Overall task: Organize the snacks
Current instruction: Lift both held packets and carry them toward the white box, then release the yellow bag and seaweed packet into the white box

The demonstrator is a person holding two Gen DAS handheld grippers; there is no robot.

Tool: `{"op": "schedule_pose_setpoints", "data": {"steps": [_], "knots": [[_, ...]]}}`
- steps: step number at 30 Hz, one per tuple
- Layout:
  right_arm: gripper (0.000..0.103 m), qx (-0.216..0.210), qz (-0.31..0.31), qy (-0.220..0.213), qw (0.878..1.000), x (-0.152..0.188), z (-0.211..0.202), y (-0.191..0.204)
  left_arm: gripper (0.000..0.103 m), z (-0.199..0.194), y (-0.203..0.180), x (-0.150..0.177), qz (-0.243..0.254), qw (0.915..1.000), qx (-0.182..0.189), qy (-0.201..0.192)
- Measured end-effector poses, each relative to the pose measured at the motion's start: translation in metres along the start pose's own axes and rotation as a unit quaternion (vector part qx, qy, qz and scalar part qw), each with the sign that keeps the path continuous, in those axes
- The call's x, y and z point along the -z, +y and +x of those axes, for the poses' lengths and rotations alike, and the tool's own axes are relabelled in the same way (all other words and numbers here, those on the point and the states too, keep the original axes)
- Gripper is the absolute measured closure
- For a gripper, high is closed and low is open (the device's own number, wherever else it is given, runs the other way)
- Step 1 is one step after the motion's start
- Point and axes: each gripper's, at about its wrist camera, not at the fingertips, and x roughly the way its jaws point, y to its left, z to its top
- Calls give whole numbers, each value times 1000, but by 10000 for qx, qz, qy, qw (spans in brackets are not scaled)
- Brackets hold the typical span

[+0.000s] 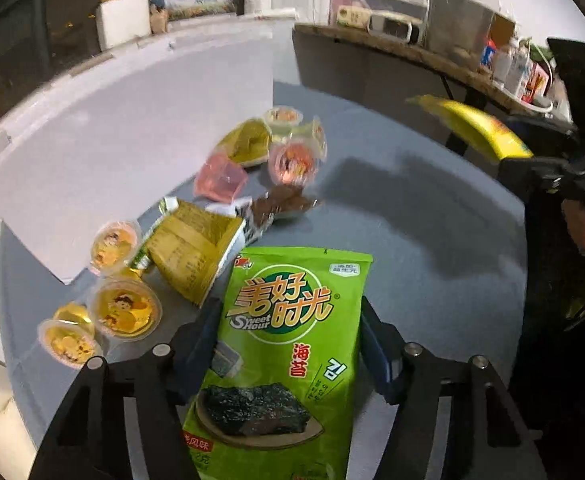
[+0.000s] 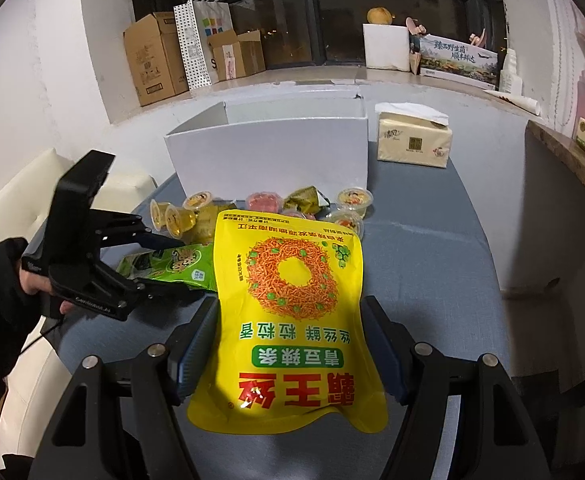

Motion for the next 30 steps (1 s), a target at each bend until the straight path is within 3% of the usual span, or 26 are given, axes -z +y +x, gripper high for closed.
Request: {"op": "schedule_pose_setpoints", "data": {"steps": [5,7,13,20,27,28,30], "knots": [[28,-21,-122,-151,9998,-19,-1,5,33,-42,-7,-19,-400,9967,-337,-616],[28,-19,-139,-226,9996,-32,1,6,33,-56,-6,-31,-559,9924,-669,-864],[28,99,-313,-622,9975,-102,17,8,33,-90,26,-86,-1514,9594,-1743,-1619],[28,179,-231,-728,9969,-184,61,2,33,-76,81,-142,-2103,9345,-2214,-1830],[25,-65,47,-585,9983,-229,118,-20,26,-55,126,-169,-2165,9306,-2344,-1792],[22,-68,57,-585,9982,-231,123,-23,22,-51,131,-171,-2151,9314,-2356,-1756],[14,-103,73,-585,9982,-234,134,-28,3,-44,140,-173,-2189,9325,-2352,-1652]]}}
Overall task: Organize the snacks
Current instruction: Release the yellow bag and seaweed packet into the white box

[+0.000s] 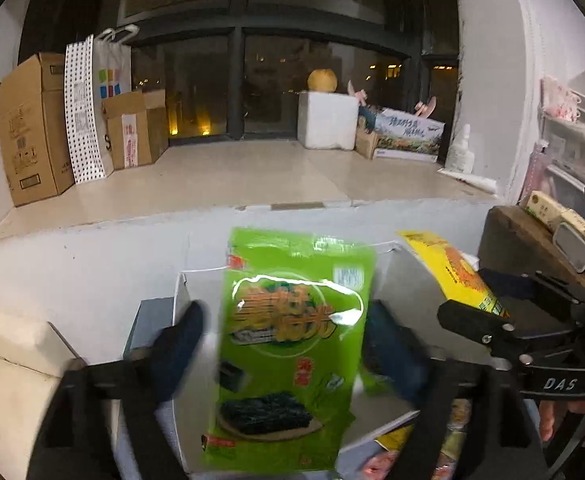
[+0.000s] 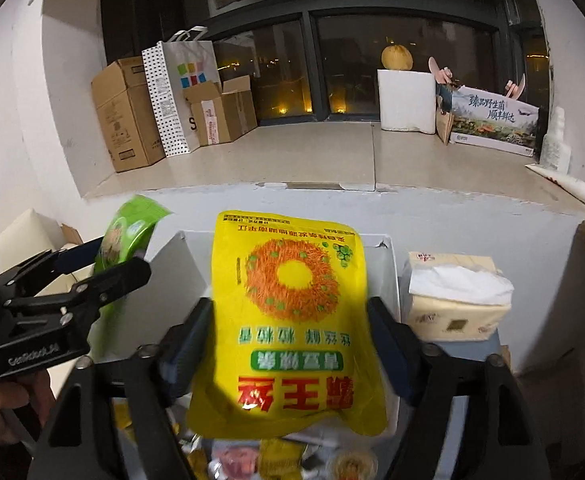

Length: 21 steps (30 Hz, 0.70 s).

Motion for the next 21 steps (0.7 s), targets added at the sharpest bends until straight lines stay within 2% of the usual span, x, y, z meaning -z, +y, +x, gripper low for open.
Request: {"op": "schedule_pose_setpoints", "data": {"steps": [1,3,6,13,21], "knots": [[13,112,-6,21,9999,0,5,-3,0,4,3,1,-25,10000,2,18],[0,282,26,51,9996,1,11,-9,0,9,8,4,-96,9999,-55,64],[0,150,219,56,9996,6,15,-18,0,17,13,12,-115,9997,-137,159],[0,244,62,96,9996,14,16,-14,0,30,11,27,-81,9993,-135,347],[0,178,166,-78,9997,33,-25,-15,0,-1,2,39,55,9995,-60,306]]}}
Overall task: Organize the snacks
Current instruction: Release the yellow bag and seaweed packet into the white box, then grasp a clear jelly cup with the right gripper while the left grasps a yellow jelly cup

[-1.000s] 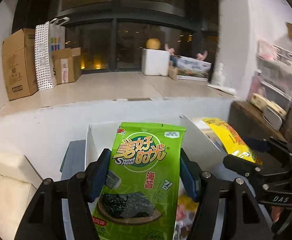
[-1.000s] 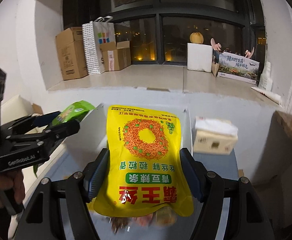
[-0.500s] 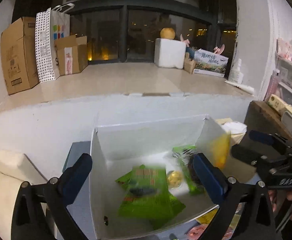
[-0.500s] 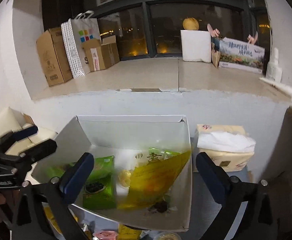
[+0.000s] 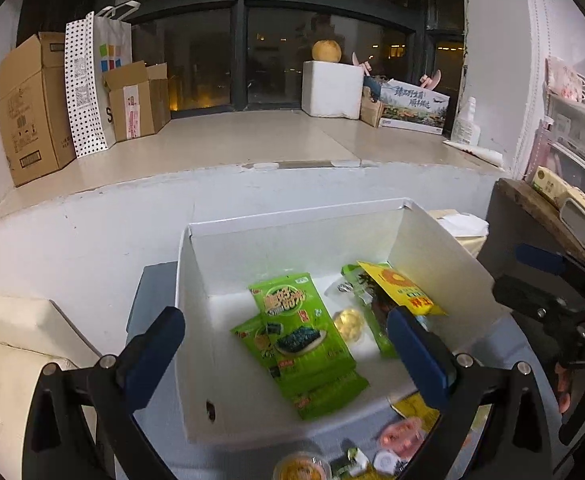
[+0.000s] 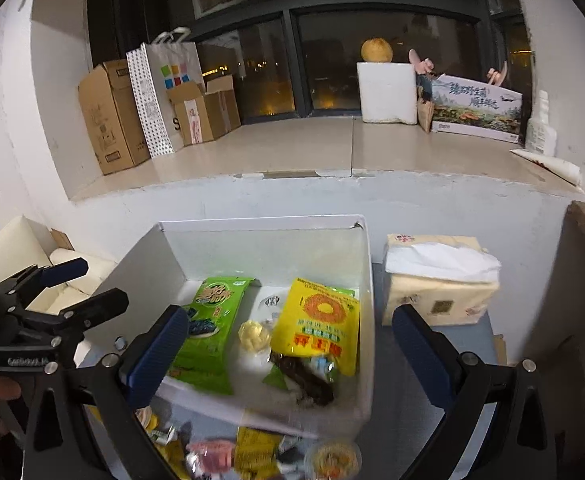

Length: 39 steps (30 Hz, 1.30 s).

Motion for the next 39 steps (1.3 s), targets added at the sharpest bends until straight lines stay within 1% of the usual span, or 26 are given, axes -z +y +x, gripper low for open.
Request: {"op": "schedule_pose_setpoints", "data": {"steps": [3,6,9,11,12,15,18,20,23,25,26,27,31,32,33,34,35,36,39], "knots": [[0,-37,-54,-10,10000,22,-24,-1,0,-21,-3,15,75,9999,-54,-70],[0,115,-167,77,9998,56,-44,2,0,-46,-6,43,85,9999,-22,-116],[0,231,-221,204,9993,86,-52,2,0,-64,-10,70,113,9999,30,-78],[0,249,-293,367,9986,105,-50,3,0,-78,-12,91,101,9998,130,-65],[0,154,-339,493,9981,116,-46,2,0,-85,-13,102,51,9999,139,-43],[0,63,-480,630,9968,131,-38,1,0,-102,-13,125,-22,9997,235,27],[0,129,-486,736,9960,140,-28,-4,0,-114,-11,141,-116,9996,253,52],[0,90,-475,829,9954,143,-20,-9,0,-120,-7,149,-239,9993,263,103],[0,168,-531,898,9944,145,-8,-13,0,-124,-3,157,-293,9992,218,136],[8,173,-527,991,9935,146,1,-16,0,-126,-1,161,-322,9991,224,186],[14,144,-480,1122,9924,146,7,-18,0,-125,-1,162,-319,9991,212,190],[18,109,-448,1178,9920,145,10,-20,0,-125,-1,164,-323,9991,201,206],[20,102,-453,1254,9910,138,22,-24,0,-121,-1,163,-343,9989,206,263],[25,36,-423,1275,9909,137,23,-25,0,-120,-2,163,-339,9988,201,278],[34,-6,-397,1251,9913,137,23,-25,0,-120,-2,163,-340,9988,199,284],[39,13,-372,1235,9916,137,22,-25,0,-120,-3,164,-340,9988,213,280],[51,92,-351,1222,9918,138,21,-27,0,-120,-3,164,-334,9988,223,280],[54,100,-315,1243,9917,139,20,-29,0,-119,-4,164,-329,9988,216,291],[54,16,-181,1224,9923,141,15,-35,0,-115,-5,164,-324,9986,241,336]]}}
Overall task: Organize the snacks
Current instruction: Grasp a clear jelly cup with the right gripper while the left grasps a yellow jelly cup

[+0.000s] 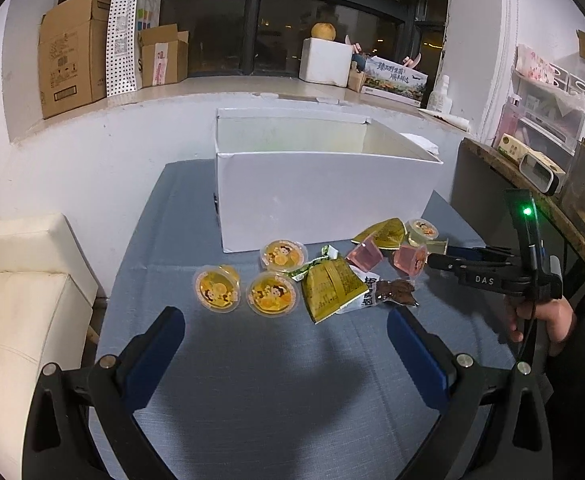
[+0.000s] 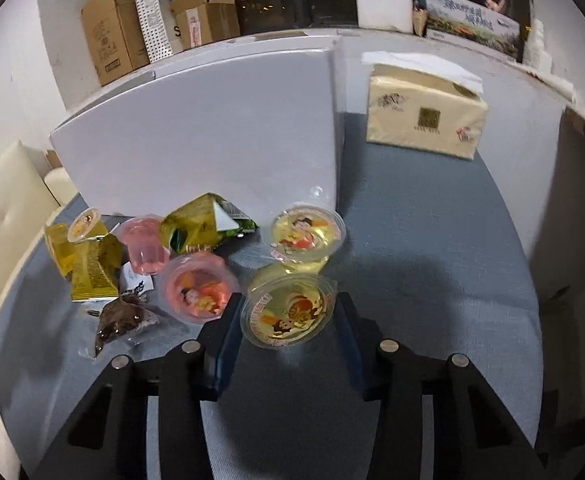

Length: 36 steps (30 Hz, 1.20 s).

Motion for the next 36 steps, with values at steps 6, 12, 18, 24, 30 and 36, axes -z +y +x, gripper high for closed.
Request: {"op": "schedule_pose_setpoints", "data": {"steps": [6,12,18,24,30,36], "knots": [[54,17,-78,-138,9999,10,-16,5,0,7,0,-1,25,10000,35,37],[54,-80,-109,-369,9992,15,-50,18,0,29,13,-6,132,9998,4,133],[54,-236,-148,-615,9977,28,-88,33,0,60,38,-12,88,9995,-121,279],[54,-318,-116,-680,9971,41,-106,42,0,88,58,-13,155,9989,-23,444],[54,-316,-33,-624,9975,47,-106,46,15,101,66,-13,241,9983,254,465],[54,-336,-16,-587,9977,49,-103,51,52,108,63,-13,475,9973,-8,553]]}}
